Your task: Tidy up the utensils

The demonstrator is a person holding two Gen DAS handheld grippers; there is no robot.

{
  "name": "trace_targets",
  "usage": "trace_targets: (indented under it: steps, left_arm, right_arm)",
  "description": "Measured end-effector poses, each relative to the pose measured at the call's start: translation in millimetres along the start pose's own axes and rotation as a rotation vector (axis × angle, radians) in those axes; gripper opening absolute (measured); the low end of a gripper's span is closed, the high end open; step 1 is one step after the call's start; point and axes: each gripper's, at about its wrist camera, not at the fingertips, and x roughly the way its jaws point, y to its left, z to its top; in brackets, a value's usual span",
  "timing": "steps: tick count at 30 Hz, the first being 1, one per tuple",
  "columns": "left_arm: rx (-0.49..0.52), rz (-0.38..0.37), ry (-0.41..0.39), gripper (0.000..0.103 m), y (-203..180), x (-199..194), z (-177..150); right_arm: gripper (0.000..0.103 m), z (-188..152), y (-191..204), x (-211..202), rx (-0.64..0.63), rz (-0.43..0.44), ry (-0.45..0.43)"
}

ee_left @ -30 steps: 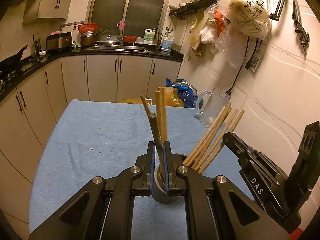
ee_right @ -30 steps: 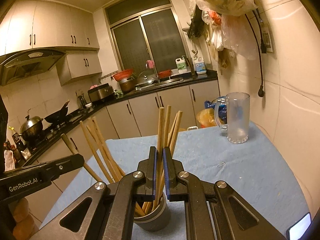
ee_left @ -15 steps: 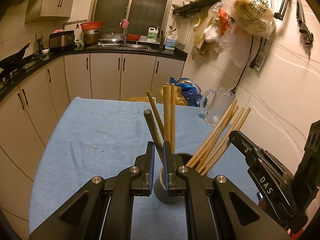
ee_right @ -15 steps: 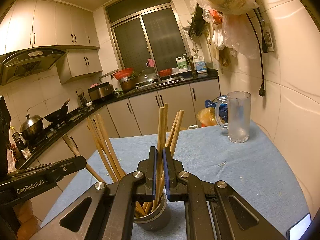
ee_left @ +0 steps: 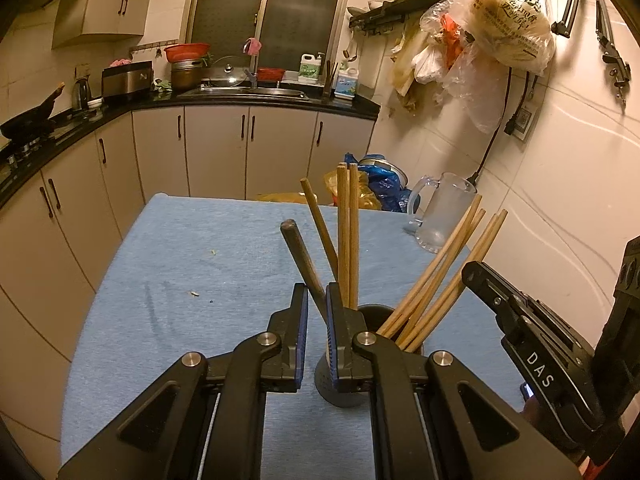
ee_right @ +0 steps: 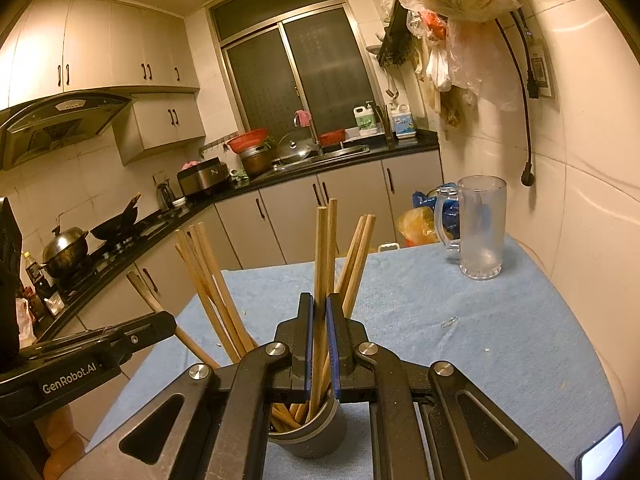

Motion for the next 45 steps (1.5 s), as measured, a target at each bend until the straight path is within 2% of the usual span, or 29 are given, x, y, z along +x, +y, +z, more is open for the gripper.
trace_targets:
  steps: [13, 19, 26, 28, 30, 33, 36, 40, 43, 45]
  left_arm:
    - [-0.002, 0.027, 0.003, 0.01, 3, 6, -1]
    - [-0.002, 0.046, -0.006, 0.026, 4, 6, -2]
    - [-0.009, 0.062, -0.002, 0.029, 7, 8, -3]
    - [-0.01, 0.074, -0.002, 0.034, 7, 9, -2]
    - [-0.011, 0.081, -0.002, 0.035, 8, 9, -3]
    - [-0.011, 0.092, 0.0, 0.04, 9, 10, -3]
    - [-0.01, 0.105, 0.0, 0.044, 10, 11, -3]
    - [-0.012, 0.124, 0.002, 0.056, 11, 13, -3]
    - [-0.019, 0.138, -0.001, 0.063, 13, 13, -3]
    - [-0.025, 0.148, 0.0, 0.069, 14, 12, -3]
  right_arm:
    - [0.008, 2, 2, 5, -0.01, -0.006, 0.014]
    - [0.008, 4, 1, 9, -0.008, -0.015, 0.022]
    - [0.009, 7, 2, 8, -0.006, -0.022, 0.021]
    - [0.016, 8, 2, 8, -0.008, -0.029, 0.019]
    - [0.031, 8, 2, 7, -0.011, -0.042, 0.011]
    - [0.047, 10, 1, 4, -0.011, -0.056, -0.004]
    - [0.052, 11, 1, 1, -0.011, -0.064, -0.015]
    - [0.06, 13, 1, -3, -0.009, -0.075, -0.027]
    - [0.068, 14, 0, -6, -0.012, -0.094, -0.034]
    - [0.078, 16, 0, -8, -0.014, -0.105, -0.039]
